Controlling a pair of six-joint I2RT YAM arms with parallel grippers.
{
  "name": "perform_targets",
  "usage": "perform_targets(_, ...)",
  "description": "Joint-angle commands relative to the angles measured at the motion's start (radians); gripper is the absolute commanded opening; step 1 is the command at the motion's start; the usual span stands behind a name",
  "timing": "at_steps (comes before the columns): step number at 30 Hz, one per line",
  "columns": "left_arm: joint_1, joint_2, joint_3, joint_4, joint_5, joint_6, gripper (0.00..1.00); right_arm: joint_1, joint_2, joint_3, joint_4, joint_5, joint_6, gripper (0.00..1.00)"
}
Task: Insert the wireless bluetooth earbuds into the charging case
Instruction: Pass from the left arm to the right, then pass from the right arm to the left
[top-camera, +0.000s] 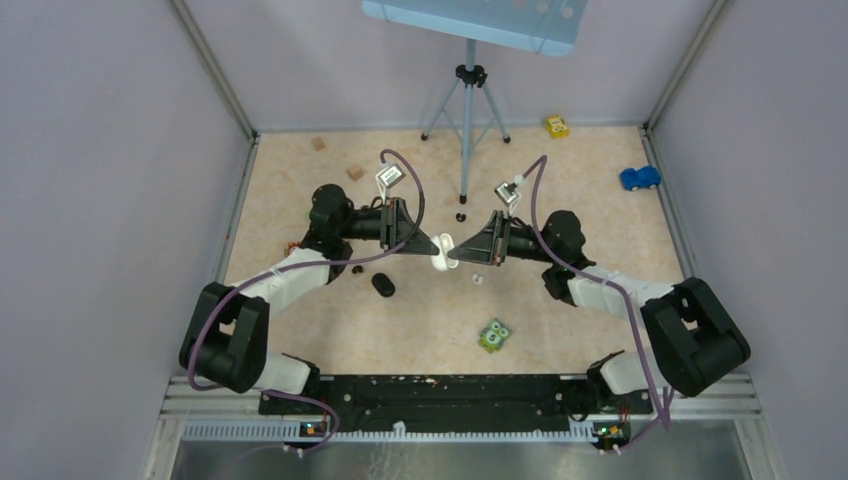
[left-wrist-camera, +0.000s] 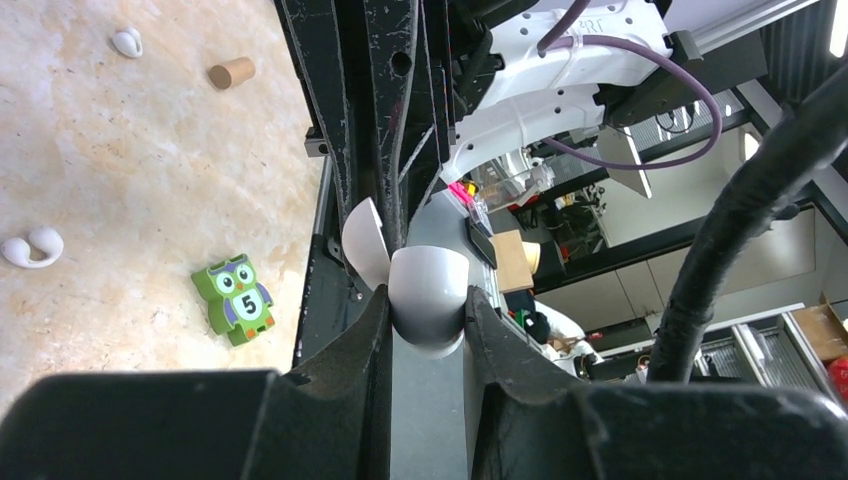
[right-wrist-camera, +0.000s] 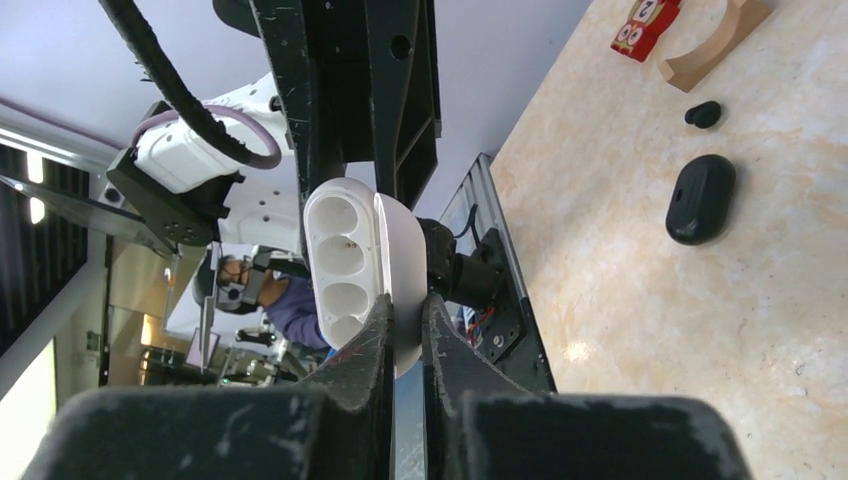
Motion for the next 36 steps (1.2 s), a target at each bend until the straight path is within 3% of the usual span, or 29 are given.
perform_targets(1, 0.001, -0.015, 0.012, -0.043, 0.008, 0.073, 0.15, 0.009, -0.028, 0.042, 0.010, 0.021, -0.039, 0.00)
perform_targets(5, 0.001, -0.001, 0.065, -0.185, 0.013, 0.152, 0.39, 0.009, -0.071, 0.079, -0.169, 0.040, -0.145, 0.00)
perform_targets(9, 0.010, -0.001, 0.093, -0.255, 0.022, 0.197, 0.90, 0.009, -0.113, 0.129, -0.357, 0.070, -0.269, 0.00)
perform_targets(11, 0.032, -0.009, 0.106, -0.299, 0.036, 0.223, 0.98, 0.009, -0.124, 0.155, -0.454, 0.085, -0.329, 0.00)
perform_targets(17, 0.109, -0.054, 0.149, -0.520, 0.043, 0.368, 0.99, 0.009, -0.148, 0.233, -0.751, 0.152, -0.532, 0.00)
perform_targets(20, 0.137, -0.080, 0.156, -0.581, 0.034, 0.406, 0.99, 0.011, -0.166, 0.315, -0.977, 0.290, -0.672, 0.00)
perform_targets(22, 0.156, -0.096, 0.168, -0.633, 0.011, 0.447, 0.99, 0.030, -0.173, 0.385, -1.161, 0.481, -0.786, 0.00)
perform_targets(26, 0.163, -0.095, 0.218, -0.794, -0.077, 0.553, 0.99, 0.142, -0.121, 0.517, -1.475, 1.040, -0.933, 0.00)
perform_targets(31, 0.153, -0.083, 0.224, -0.850, -0.175, 0.550, 0.99, 0.243, -0.025, 0.545, -1.591, 1.319, -0.965, 0.00)
perform_targets(36, 0.048, -0.091, 0.227, -0.883, -0.358, 0.544, 0.99, 0.272, -0.052, 0.516, -1.519, 1.223, -0.936, 0.00)
